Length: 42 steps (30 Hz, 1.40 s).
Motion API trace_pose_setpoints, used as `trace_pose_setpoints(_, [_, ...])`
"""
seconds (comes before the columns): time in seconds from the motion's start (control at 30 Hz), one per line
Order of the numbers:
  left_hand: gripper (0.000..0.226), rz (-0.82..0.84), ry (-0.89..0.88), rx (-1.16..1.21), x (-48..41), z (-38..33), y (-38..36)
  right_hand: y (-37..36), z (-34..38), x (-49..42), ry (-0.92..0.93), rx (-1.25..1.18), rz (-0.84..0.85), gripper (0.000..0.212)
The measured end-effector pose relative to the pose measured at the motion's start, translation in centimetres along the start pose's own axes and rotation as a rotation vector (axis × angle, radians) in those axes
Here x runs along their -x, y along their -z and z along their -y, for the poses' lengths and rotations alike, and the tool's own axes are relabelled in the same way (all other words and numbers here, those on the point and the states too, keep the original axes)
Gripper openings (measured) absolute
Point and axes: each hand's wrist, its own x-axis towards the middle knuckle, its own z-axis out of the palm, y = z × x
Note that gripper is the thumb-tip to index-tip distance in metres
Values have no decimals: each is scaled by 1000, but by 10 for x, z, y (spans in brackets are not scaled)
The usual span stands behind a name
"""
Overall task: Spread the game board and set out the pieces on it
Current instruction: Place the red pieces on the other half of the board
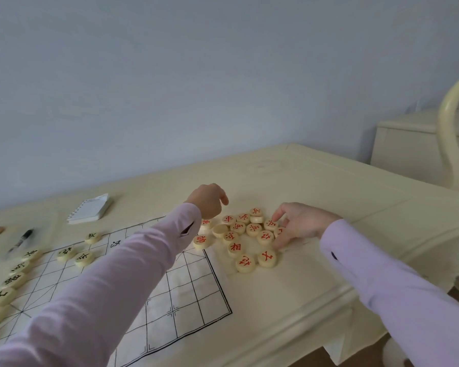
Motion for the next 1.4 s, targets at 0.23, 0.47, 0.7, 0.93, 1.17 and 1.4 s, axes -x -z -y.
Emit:
trace_pose_setpoints(0.23, [48,52,-47,44,15,6,5,1,-7,0,50,28,-166,39])
trace_pose_setpoints(0.47, [50,46,53,17,15,13,3,3,-4,7,144,-466,-306,37])
trace_pose_setpoints(0.7, [48,65,143,168,23,31,3,-7,-7,4,115,-689,-337,35])
trace_pose_setpoints(0.93, [45,74,168,250,29,34,6,-24,-10,-2,107,-843,-395,33])
trace_pose_setpoints(1.17, [23,-51,-50,312,38,11,7,-29,-13,1,114,-1081,-327,15])
trace_pose_setpoints(1.4, [24,380,-282,285,64,-37,2,-29,-12,6,105,-1165,-324,5])
